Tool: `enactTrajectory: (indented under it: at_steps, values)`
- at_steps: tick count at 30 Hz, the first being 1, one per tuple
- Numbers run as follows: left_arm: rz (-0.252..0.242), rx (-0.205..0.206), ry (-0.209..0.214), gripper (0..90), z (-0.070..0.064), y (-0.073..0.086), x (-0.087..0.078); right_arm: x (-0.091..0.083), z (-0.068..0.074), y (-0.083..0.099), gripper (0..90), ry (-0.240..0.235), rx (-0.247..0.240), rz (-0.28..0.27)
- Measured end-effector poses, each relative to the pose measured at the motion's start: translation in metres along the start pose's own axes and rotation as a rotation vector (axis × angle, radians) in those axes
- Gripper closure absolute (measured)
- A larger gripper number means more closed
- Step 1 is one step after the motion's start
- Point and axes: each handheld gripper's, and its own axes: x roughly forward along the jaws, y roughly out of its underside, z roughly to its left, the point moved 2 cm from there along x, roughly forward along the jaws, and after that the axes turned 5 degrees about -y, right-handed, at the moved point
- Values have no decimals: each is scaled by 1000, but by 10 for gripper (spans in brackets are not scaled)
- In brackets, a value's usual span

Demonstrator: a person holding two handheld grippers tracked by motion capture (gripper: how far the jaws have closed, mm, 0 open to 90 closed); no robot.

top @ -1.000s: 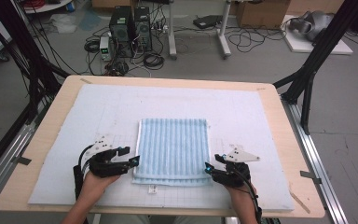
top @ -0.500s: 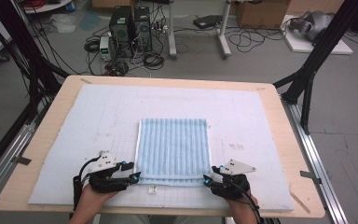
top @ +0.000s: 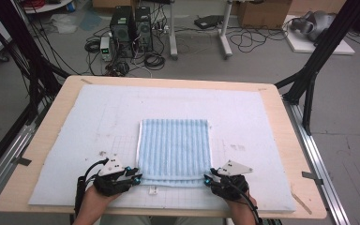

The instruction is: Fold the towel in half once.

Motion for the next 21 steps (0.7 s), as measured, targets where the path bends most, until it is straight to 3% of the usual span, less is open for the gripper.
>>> enactTrajectory:
  at_steps: [2,6,10,17,21]
  values:
    - [-7,1,-5,791,0,0,-1,0,1,-1,705,11,-20,4]
    - [-45,-12,-1,815,1,0,-4,-1,3,-3,776,27,-44,7]
    - [-112,-75,29,816,6,0,-11,-4,4,-8,816,41,-69,-9]
    - [-157,-84,55,814,5,-3,-24,-17,11,-16,835,36,-79,-45]
    - [-157,-79,62,813,0,0,-32,-27,17,-18,837,28,-90,-57]
